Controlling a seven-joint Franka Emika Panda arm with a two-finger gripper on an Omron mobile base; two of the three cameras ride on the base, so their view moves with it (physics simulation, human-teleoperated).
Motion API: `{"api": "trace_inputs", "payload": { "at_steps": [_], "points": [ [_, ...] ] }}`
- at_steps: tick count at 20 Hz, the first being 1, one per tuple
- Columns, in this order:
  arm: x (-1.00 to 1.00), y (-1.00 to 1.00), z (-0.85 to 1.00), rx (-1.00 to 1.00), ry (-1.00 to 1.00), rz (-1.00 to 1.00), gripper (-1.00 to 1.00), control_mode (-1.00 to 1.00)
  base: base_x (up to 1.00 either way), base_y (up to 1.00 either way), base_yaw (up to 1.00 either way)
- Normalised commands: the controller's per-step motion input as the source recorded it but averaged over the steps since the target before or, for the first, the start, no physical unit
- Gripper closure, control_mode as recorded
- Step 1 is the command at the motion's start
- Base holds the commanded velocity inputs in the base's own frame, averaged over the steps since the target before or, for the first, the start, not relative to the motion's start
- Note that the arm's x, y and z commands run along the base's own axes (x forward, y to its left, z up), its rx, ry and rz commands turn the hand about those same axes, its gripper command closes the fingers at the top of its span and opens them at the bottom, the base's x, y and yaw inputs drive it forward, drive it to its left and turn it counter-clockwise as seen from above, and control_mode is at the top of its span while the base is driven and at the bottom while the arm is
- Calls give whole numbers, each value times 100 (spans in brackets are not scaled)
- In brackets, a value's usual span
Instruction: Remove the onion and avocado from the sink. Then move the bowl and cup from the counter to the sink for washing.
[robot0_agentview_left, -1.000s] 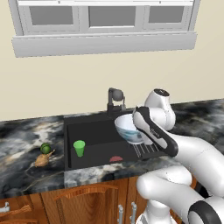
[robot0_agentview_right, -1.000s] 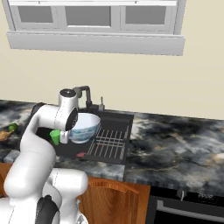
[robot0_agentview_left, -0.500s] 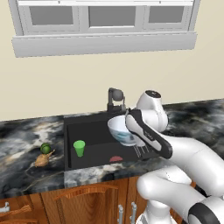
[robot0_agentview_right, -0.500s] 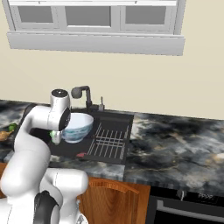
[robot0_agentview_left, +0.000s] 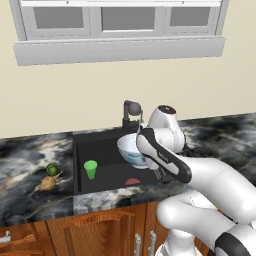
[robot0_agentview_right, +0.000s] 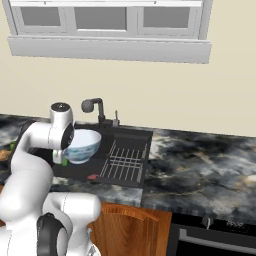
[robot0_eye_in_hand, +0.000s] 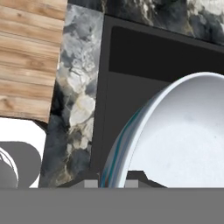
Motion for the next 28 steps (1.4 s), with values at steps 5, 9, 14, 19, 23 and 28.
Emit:
{"api": "trace_inputs", "payload": {
  "at_steps": [5, 9, 14, 19, 23, 28],
  "points": [
    [0, 12, -9, 0, 0, -6, 100, -100, 0, 0, 0],
    [1, 13, -10, 2, 0, -5, 100, -100, 0, 0, 0],
    [6, 12, -9, 3, 0, -2, 100, -100, 0, 0, 0],
    [9, 14, -7, 1, 0, 0, 100, -100, 0, 0, 0],
    [12, 16, -5, 0, 0, -4, 100, -100, 0, 0, 0],
    [12, 16, -3, 0, 0, -10, 100, -100, 0, 0, 0]
  ]
}}
